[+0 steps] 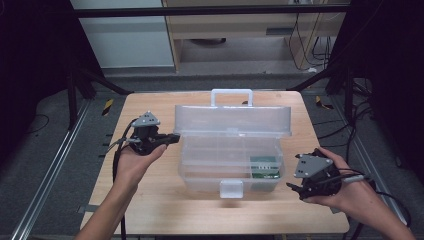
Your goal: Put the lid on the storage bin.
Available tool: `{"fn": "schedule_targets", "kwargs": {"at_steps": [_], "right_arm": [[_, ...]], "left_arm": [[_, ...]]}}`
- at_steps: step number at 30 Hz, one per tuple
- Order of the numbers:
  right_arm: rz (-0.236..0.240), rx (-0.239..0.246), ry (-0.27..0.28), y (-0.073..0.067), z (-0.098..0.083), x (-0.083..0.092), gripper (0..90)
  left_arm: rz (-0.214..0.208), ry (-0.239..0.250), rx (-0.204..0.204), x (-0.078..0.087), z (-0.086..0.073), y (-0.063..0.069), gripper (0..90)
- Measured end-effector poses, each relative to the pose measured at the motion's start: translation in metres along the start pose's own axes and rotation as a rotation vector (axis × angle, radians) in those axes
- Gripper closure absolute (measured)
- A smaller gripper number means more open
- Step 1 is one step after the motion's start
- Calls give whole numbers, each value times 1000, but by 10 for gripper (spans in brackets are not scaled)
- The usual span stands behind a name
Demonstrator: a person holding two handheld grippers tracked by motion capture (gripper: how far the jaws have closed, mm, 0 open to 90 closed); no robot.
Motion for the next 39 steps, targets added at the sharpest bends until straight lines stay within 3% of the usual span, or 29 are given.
{"fn": "schedule_targets", "kwargs": {"at_steps": [13,22,39], "right_arm": [[-1,-43,-13,1,-16,-6,187],[-9,-81,-21,-1,-27,-16,187],[0,-124,-30,-7,-44,-26,187]], "left_arm": [[-13,17,23,5,-10,4,900],[-22,19,48,5,-30,11,900],[-12,-1,17,2,-48,16,900]]}}
Point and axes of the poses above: each handheld gripper's, and its own axes: x roughly backward along the jaws, z roughly out of its top, y roughly to its right, the point moved 3 cm from there along -x, roughly forward along the jaws, and after that the axes turned 1 degree about -x, right-handed, at the moved point
